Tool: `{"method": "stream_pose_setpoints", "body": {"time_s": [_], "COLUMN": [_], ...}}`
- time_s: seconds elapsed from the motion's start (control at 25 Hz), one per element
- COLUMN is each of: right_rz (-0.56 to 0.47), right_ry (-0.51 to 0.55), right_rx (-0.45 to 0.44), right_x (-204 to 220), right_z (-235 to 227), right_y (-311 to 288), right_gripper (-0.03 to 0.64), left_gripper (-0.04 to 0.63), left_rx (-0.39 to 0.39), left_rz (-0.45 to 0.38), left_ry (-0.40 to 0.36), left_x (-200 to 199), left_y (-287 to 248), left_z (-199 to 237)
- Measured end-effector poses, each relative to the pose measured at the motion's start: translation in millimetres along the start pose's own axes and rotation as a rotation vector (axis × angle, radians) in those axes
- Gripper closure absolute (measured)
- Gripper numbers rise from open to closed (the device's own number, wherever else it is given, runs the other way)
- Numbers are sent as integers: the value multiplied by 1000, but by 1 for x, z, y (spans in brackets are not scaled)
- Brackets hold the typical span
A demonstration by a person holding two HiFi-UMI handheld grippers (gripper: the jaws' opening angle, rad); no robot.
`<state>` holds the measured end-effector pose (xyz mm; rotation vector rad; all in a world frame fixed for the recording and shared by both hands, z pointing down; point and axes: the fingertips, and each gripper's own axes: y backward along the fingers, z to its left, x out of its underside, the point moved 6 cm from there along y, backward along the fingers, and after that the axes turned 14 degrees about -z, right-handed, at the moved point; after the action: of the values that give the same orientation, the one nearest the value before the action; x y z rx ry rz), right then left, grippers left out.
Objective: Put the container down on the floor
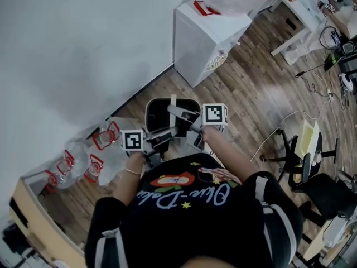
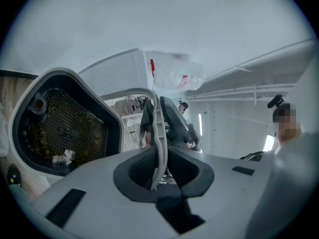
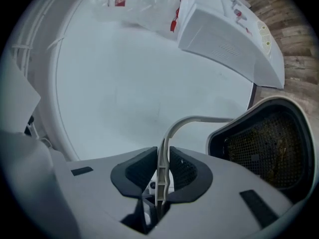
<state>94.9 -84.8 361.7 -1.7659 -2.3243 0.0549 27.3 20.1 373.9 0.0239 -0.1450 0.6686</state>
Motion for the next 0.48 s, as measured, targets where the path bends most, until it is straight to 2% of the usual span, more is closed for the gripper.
{"method": "stream_pose_setpoints", "body": {"time_s": [0.16,0.24,0.4,0.48], "right_rz": [88,133,227,252], "right_ry": [-4,5,-2,-11], "right_rx": [-17,-13,-1,2], "right_x": [-24,-34,-43,-48], "right_z": [-5,-8,-6,-6], "right_y": [-11,-17,-42,-56], "right_gripper": [551,551,551,551], "left_gripper": [545,545,545,545], "left_rx": [-5,-33,-84,-87], "left_rz": [-64,-101,-187,-210], "left_ry": [-3,-13,42,40], "left_x": [-10,-15,-29,-41], "left_y": [-21,-27,-28,-29], "left_z": [4,6,6,10]}}
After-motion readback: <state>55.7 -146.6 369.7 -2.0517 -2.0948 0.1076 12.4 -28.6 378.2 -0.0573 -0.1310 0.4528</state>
